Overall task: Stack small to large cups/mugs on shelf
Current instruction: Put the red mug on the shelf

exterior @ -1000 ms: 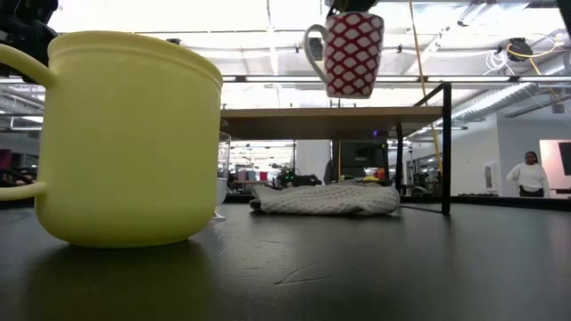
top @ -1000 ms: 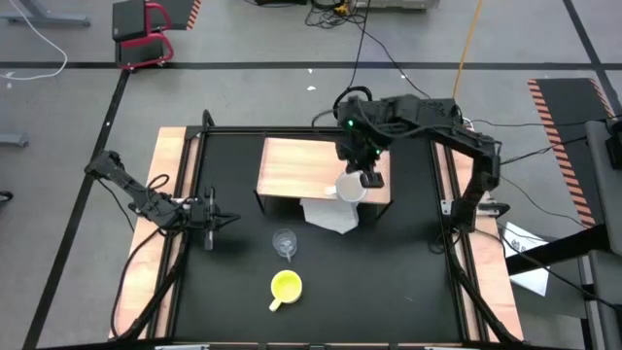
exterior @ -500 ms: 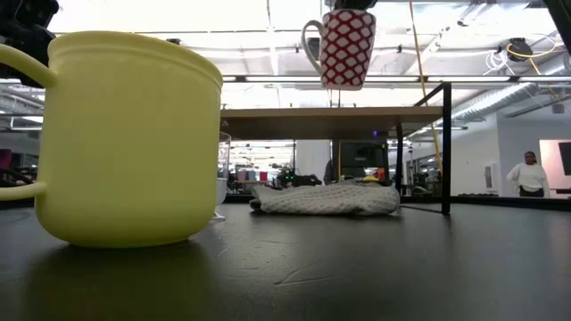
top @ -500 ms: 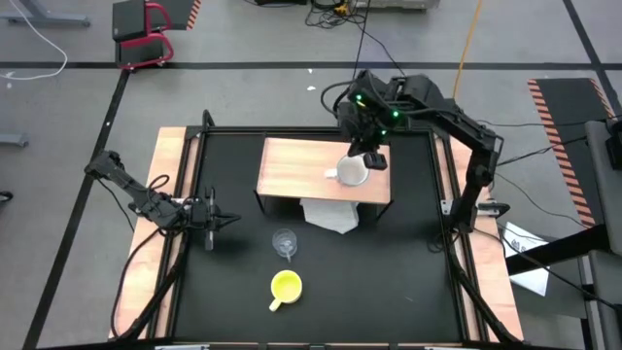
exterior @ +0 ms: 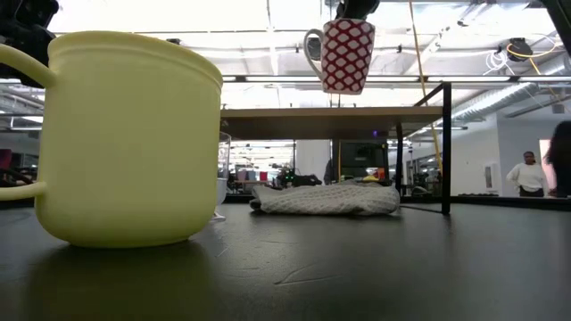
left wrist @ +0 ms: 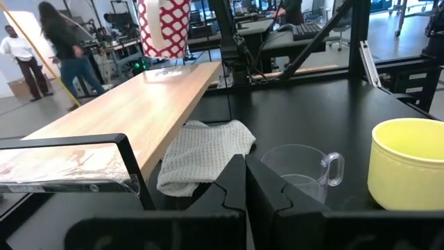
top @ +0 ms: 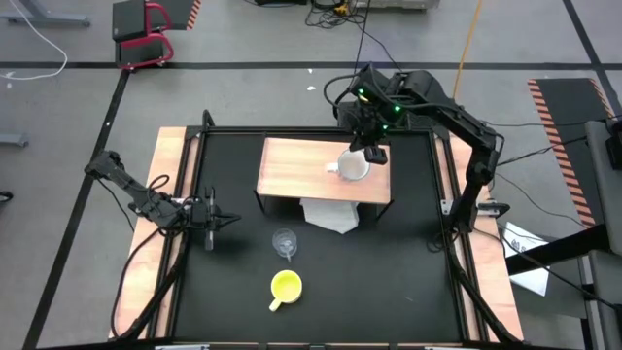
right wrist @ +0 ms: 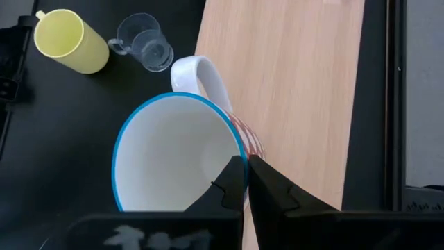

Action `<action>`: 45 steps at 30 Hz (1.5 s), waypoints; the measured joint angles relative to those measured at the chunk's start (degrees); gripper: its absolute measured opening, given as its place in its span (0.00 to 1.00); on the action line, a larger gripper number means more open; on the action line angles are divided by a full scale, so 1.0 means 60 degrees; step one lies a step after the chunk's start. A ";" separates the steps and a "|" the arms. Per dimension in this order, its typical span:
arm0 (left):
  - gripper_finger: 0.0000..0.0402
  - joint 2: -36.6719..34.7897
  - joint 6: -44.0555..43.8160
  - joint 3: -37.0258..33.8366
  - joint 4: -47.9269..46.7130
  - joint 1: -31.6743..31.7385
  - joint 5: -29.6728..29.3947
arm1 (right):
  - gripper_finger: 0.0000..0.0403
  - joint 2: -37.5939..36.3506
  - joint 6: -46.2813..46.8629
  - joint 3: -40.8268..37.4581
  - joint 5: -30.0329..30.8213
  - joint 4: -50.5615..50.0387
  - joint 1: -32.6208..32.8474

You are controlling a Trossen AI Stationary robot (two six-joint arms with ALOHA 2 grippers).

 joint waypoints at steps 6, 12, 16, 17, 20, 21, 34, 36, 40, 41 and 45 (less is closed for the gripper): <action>0.00 0.0000 0.0002 0.0000 0.0000 -0.0003 0.0002 | 0.00 0.0212 0.0004 -0.0011 -0.0156 -0.0023 -0.0011; 0.00 0.0000 -0.0004 0.0000 -0.0019 0.0000 0.0000 | 0.00 0.0441 -0.0051 -0.0011 -0.0364 -0.0109 -0.0193; 0.00 0.0000 -0.0002 -0.0003 -0.0055 -0.0003 0.0000 | 0.00 0.0612 -0.0041 -0.0011 -0.0360 -0.0109 -0.0330; 0.00 -0.0004 -0.0002 0.0000 -0.0058 -0.0003 0.0000 | 0.00 0.0648 -0.0025 -0.0011 -0.0360 -0.0109 -0.0361; 0.00 -0.0002 -0.0016 0.0000 -0.0127 -0.0003 0.0000 | 0.00 0.0760 -0.0007 -0.0011 -0.0335 -0.0109 -0.0434; 0.00 0.0000 -0.0044 0.0000 -0.0149 -0.0002 0.0000 | 0.00 0.0790 -0.0007 -0.0011 -0.0328 -0.0106 -0.0441; 0.00 0.0000 -0.0140 0.0000 -0.0259 0.0000 -0.0004 | 0.00 0.0903 0.0011 -0.0011 -0.0354 -0.0085 -0.0583; 0.00 0.0000 -0.0140 0.0000 -0.0259 -0.0003 -0.0004 | 0.00 0.0903 0.0020 -0.0011 -0.0363 -0.0057 -0.0599; 0.00 0.0000 -0.0155 0.0000 -0.0259 0.0000 -0.0004 | 0.00 0.0903 0.0022 -0.0011 -0.0340 0.0088 -0.0608; 0.00 -0.0002 -0.0157 0.0000 -0.0259 -0.0003 0.0000 | 0.00 0.0903 0.0025 -0.0011 -0.0342 0.0094 -0.0612; 0.00 0.0000 -0.0168 0.0000 -0.0255 -0.0001 0.0000 | 0.00 0.0903 0.0022 -0.0039 -0.0343 0.0122 -0.0623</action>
